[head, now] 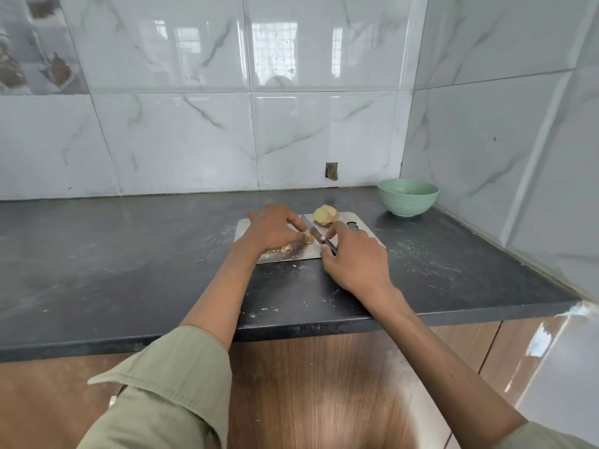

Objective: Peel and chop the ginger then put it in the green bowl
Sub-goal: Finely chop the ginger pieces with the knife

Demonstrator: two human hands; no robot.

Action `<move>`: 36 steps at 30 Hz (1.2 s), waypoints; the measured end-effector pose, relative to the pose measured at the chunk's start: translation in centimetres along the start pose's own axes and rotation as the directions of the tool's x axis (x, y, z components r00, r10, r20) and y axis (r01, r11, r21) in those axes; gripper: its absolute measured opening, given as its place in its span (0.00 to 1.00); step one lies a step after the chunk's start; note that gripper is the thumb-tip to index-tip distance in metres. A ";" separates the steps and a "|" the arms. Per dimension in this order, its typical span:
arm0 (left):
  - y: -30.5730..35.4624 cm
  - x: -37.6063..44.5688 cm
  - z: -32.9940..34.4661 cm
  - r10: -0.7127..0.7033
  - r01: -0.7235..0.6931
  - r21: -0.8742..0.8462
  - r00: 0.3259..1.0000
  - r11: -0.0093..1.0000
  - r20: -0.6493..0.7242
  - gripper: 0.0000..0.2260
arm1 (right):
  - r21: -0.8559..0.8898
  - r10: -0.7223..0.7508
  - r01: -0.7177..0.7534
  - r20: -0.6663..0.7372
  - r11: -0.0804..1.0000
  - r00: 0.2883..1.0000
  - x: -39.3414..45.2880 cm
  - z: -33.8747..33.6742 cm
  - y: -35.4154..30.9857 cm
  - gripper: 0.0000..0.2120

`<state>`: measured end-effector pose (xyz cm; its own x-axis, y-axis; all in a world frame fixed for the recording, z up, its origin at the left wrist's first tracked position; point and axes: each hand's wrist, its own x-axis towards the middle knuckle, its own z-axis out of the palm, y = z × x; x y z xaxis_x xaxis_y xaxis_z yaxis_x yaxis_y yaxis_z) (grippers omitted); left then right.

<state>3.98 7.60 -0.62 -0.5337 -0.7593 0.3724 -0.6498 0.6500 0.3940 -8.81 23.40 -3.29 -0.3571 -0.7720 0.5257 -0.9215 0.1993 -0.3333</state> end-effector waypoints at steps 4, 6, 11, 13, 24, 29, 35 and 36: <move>0.1 0.0 -0.1 -0.007 0.007 -0.013 1.000 1.000 0.014 0.08 | -0.001 -0.030 0.030 -0.022 1.000 0.999 -0.1 -0.1 -0.2 0.12; 0.0 0.0 -0.1 -0.006 0.006 -0.029 1.000 1.000 0.019 0.07 | 0.001 -0.044 0.044 -0.030 0.999 0.999 -0.2 -0.2 -0.2 0.12; 0.2 -0.1 0.0 -0.010 0.011 -0.040 1.000 0.999 0.025 0.06 | -0.014 -0.079 0.079 -0.011 0.997 0.997 -0.3 0.0 -0.2 0.10; 0.2 -0.1 0.0 -0.012 0.014 -0.033 0.999 0.999 0.034 0.06 | -0.029 -0.088 0.088 -0.003 0.996 0.996 -0.3 -0.1 -0.3 0.10; 0.6 -0.5 -0.2 -0.021 0.025 -0.076 0.999 0.997 0.044 0.03 | -0.015 -0.086 0.087 0.076 0.996 0.993 0.9 0.0 -0.6 0.09; 0.6 -0.8 -0.1 -0.026 0.027 -0.044 1.000 0.999 0.014 0.03 | -0.041 -0.089 0.091 0.048 0.995 0.995 -0.1 -0.1 -0.4 0.09; 0.6 -0.5 -0.1 -0.043 0.045 -0.060 0.999 0.997 0.029 0.04 | -0.038 -0.072 0.074 0.043 0.997 0.996 -0.6 -0.3 -0.3 0.08; 0.5 -0.5 -0.2 -0.046 0.049 -0.071 0.998 0.996 0.033 0.05 | -0.033 -0.069 0.071 0.046 0.997 0.997 -0.5 -0.2 -0.4 0.08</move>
<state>4.04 8.35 -0.44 -0.5205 -0.7892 0.3259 -0.6348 0.6130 0.4704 -8.29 23.83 -3.23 -0.2849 -0.8110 0.5109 -0.9491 0.1641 -0.2688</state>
